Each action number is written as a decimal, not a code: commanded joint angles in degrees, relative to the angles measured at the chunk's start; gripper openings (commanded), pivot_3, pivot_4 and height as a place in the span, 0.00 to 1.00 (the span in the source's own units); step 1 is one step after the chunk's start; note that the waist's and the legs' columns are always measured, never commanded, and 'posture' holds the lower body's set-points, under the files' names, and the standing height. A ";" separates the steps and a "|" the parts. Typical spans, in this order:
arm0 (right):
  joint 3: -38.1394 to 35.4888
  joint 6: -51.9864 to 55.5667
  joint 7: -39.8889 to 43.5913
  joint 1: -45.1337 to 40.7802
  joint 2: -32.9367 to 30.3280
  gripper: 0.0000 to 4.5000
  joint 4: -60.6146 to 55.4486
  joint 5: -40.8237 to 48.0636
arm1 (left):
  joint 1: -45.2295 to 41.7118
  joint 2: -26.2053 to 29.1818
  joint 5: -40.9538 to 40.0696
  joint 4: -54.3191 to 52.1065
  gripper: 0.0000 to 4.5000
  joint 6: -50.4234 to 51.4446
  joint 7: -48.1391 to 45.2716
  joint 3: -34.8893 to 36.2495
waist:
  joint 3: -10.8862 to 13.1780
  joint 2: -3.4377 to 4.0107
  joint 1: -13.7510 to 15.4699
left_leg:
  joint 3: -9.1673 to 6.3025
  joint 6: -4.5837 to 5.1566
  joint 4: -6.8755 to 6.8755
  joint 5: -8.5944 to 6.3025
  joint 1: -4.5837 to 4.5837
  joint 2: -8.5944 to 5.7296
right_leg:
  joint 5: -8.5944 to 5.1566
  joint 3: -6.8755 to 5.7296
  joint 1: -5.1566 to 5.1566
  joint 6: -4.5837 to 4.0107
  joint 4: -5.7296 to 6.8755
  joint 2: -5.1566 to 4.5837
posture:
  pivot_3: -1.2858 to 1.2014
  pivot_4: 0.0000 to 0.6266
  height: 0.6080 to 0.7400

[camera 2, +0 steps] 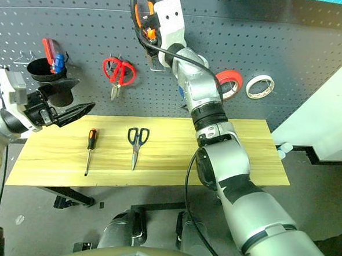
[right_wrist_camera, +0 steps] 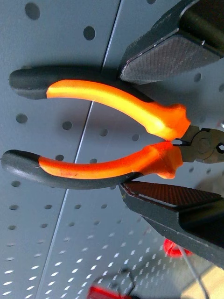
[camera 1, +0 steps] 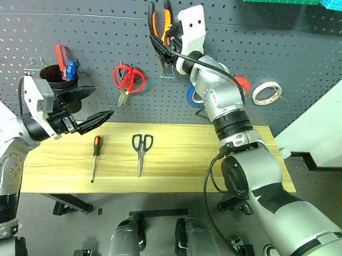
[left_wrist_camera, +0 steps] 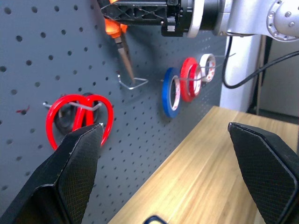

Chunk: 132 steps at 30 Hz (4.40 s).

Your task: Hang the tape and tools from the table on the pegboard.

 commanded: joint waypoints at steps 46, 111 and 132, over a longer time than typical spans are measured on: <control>-5.52 14.17 10.00 7.43 -9.49 0.99 -26.69 11.40 | 3.28 -0.29 2.41 -0.33 1.00 -2.93 0.84 -0.61 | -2.02 0.15 1.94 | -0.04 0.23 -0.12 -0.15 0.44 0.09 | -0.10 0.04 0.22 -0.35 0.13 0.04 | 0.54 0.07 0.92; 10.57 22.08 39.79 36.70 -41.45 0.99 -32.91 -1.58 | -17.14 -47.01 36.31 18.03 1.00 40.46 72.04 -17.45 | 12.21 0.77 0.02 | -0.50 0.99 0.97 -0.37 0.38 -0.12 | -0.46 0.50 0.20 -0.29 0.83 -0.50 | 0.43 0.66 0.92; 10.95 17.86 38.75 34.82 -41.25 1.00 -30.09 -5.92 | -18.72 -50.35 35.14 15.32 0.12 51.22 75.37 -6.24 | 12.24 0.75 -1.17 | -0.44 0.93 0.83 -0.51 0.44 -0.23 | -0.70 0.48 0.19 0.05 0.82 -0.66 | 0.43 0.65 0.92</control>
